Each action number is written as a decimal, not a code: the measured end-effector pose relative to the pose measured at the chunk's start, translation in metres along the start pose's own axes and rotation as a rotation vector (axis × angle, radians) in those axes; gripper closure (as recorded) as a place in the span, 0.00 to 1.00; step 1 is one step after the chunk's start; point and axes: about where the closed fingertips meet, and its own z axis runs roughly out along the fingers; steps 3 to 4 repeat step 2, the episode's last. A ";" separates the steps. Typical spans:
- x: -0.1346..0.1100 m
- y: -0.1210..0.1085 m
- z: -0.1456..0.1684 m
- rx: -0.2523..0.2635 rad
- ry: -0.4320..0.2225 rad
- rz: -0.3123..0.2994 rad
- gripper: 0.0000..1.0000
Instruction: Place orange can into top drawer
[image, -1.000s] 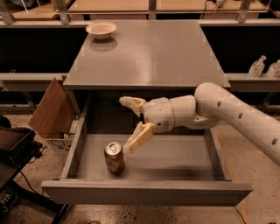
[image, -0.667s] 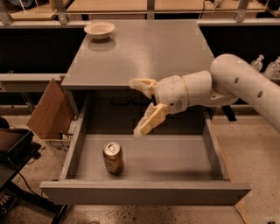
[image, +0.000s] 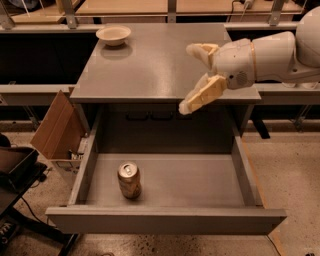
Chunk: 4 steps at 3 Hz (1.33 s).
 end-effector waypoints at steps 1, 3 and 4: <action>-0.017 -0.042 -0.021 0.201 0.098 -0.036 0.00; -0.035 -0.071 -0.029 0.312 0.238 -0.088 0.00; -0.035 -0.071 -0.029 0.312 0.238 -0.088 0.00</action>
Offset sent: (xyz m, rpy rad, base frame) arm 0.0940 -0.0280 0.0778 -0.4365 -0.2308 -0.3996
